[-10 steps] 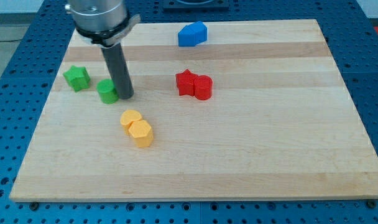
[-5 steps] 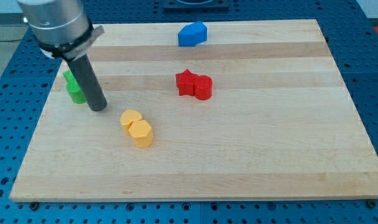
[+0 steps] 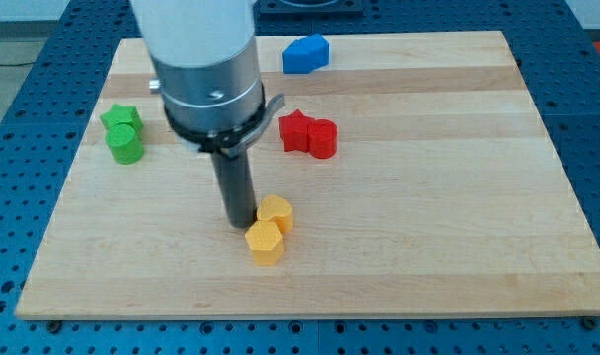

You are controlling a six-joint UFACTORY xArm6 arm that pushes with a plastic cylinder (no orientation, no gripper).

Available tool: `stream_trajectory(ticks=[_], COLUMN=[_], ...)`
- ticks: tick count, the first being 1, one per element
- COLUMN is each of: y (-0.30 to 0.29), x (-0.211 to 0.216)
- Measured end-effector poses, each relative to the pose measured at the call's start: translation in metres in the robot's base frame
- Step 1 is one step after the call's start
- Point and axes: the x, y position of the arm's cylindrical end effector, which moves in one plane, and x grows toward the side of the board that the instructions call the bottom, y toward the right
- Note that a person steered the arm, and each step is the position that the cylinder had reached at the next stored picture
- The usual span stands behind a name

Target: Push the yellow blocks towards the bottom center of the board

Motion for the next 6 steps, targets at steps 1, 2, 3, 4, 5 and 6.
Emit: stream_trajectory(ticks=[1,2,3,4,5,6], y=[0.008,0.043,0.044,0.020,0.007,0.015], x=[0.020,0.020,0.020,0.025,0.000,-0.054])
